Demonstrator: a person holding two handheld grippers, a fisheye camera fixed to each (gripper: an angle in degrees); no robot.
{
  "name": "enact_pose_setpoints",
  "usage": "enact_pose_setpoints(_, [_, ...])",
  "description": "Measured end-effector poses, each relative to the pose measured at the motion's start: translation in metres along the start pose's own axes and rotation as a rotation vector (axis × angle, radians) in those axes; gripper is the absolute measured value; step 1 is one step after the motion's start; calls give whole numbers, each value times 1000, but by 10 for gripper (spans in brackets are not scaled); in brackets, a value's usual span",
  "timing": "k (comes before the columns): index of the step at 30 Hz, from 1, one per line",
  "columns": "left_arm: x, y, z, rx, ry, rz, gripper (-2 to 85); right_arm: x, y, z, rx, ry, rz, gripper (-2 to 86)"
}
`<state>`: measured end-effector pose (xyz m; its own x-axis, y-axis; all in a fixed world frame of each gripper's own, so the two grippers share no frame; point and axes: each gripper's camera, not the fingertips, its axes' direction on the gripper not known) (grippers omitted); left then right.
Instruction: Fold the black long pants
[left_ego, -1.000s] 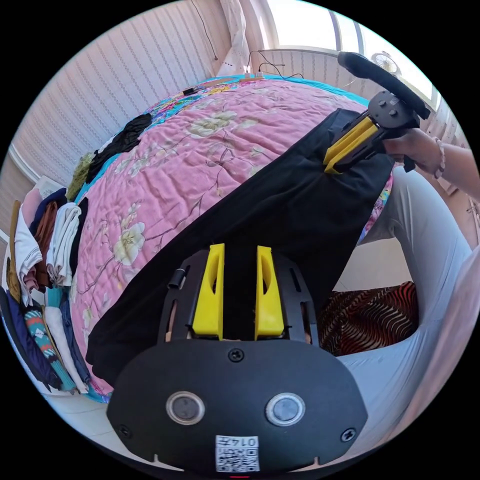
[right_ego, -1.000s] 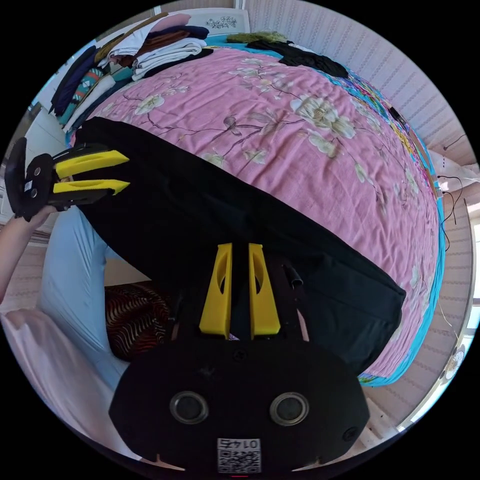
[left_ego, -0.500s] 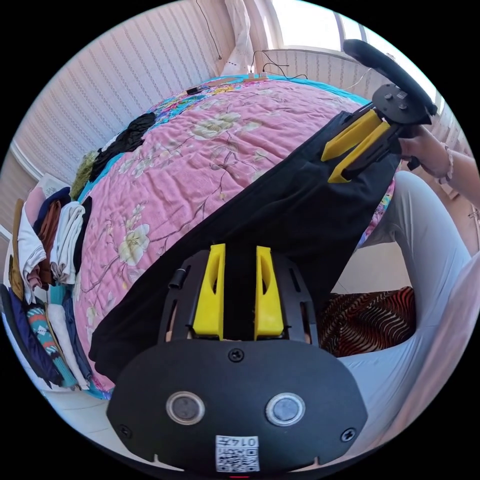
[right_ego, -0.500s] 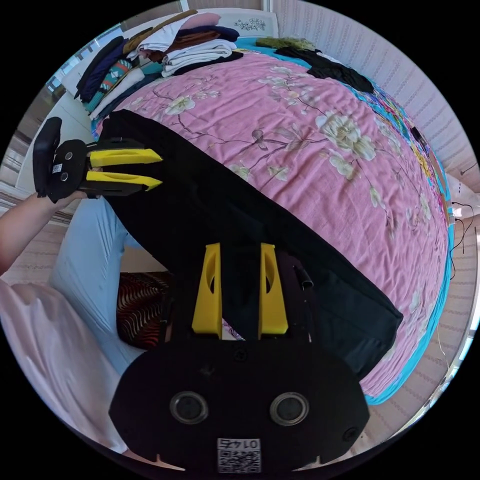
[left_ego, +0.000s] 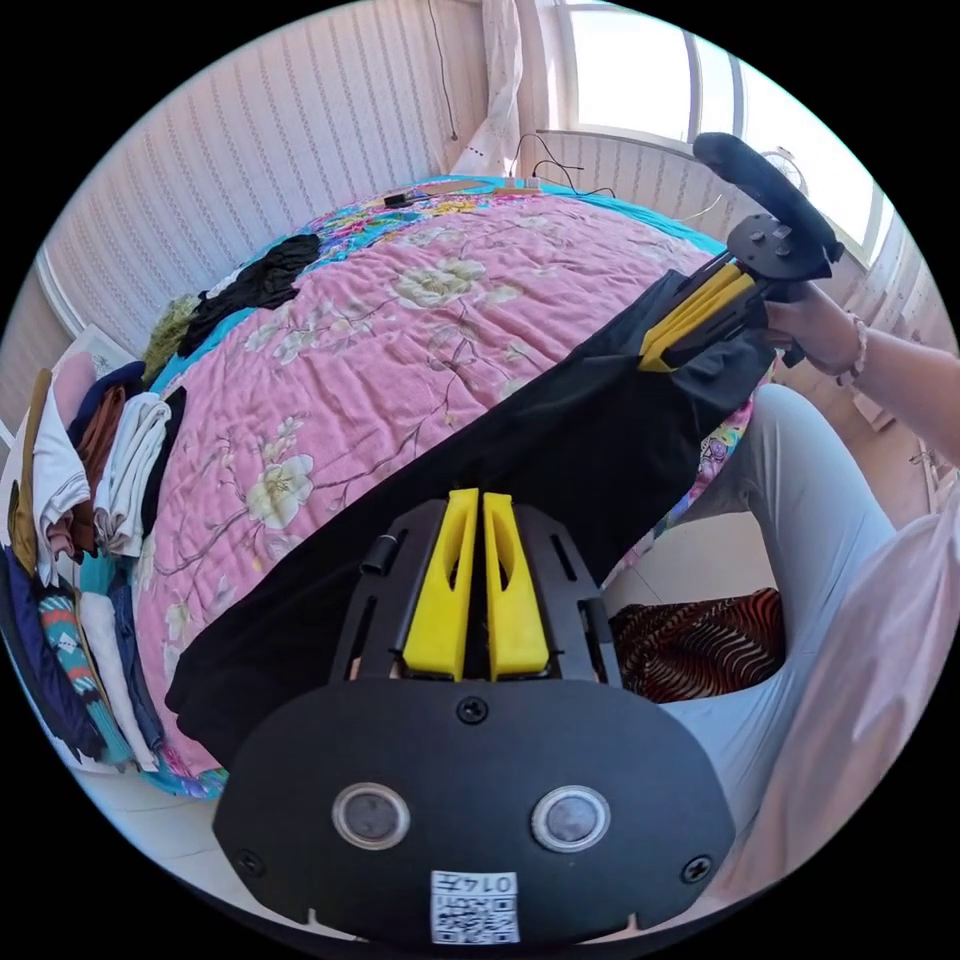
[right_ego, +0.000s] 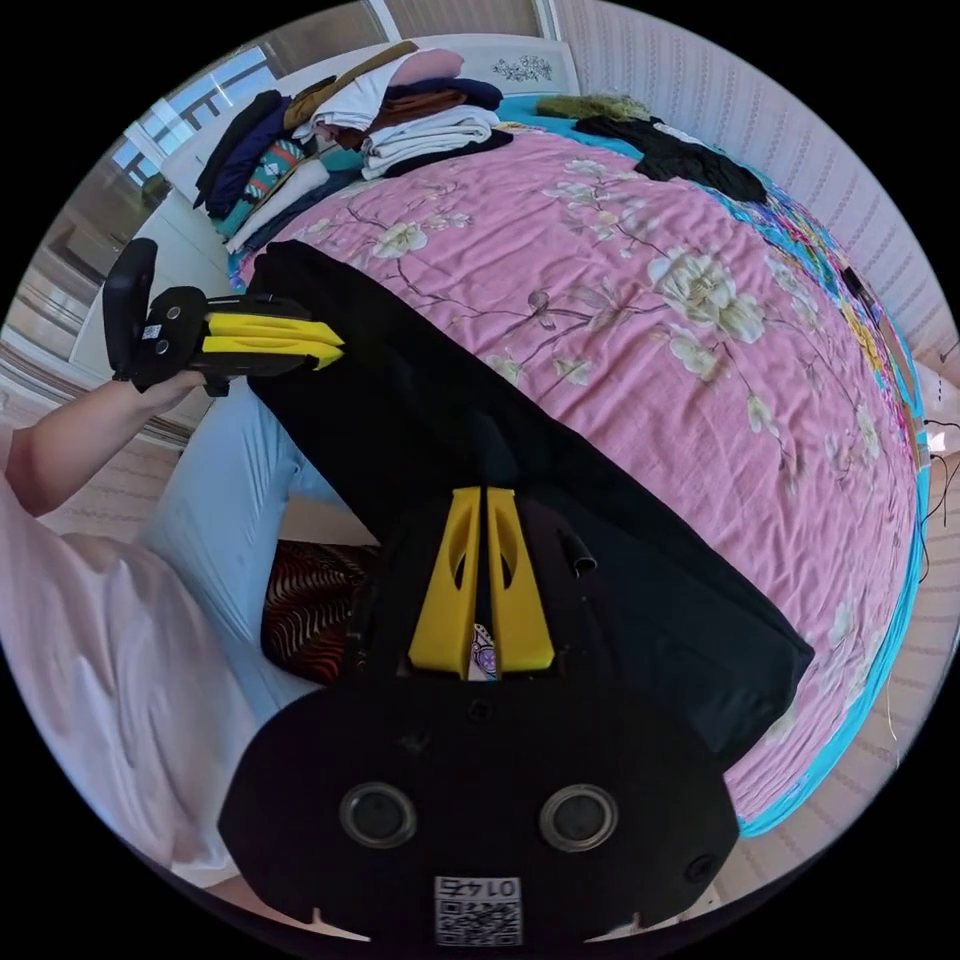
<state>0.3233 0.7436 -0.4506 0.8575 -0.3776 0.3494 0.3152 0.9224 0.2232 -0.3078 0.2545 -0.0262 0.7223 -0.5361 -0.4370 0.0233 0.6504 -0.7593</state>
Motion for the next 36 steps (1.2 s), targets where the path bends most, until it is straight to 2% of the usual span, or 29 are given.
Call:
enact_pose_setpoints(5, [-25, -10, 28, -45, -2, -86, -2, 17, -12, -8, 36, 2, 59, 10])
enact_pose_setpoints(8, [-31, -8, 57, -140, 26, -110, 5, 32, -17, 17, -52, -2, 109, 45])
enact_pose_setpoints(11, [-30, -6, 43, -94, 2, -92, 10, 44, 3, 11, -25, -62, 168, 82])
enact_pose_setpoints(14, [-32, 1, 31, -62, -15, -92, 13, 67, 50, -14, 45, -32, 290, 88])
enact_pose_setpoints(18, [-41, 11, 45, -106, -25, -127, 18, 127, 130, -46, 97, 116, 587, 90])
enact_pose_setpoints(25, [-36, 19, 64, -121, -40, -144, 23, 204, 192, -54, 70, 214, 883, 111])
enact_pose_setpoints(30, [-37, 20, 65, -124, -22, -136, 0, 228, 208, -32, 19, 59, 951, 69])
enact_pose_setpoints(36, [-33, 12, 54, -58, -31, -84, -9, 218, 221, -78, 198, 101, 934, 26])
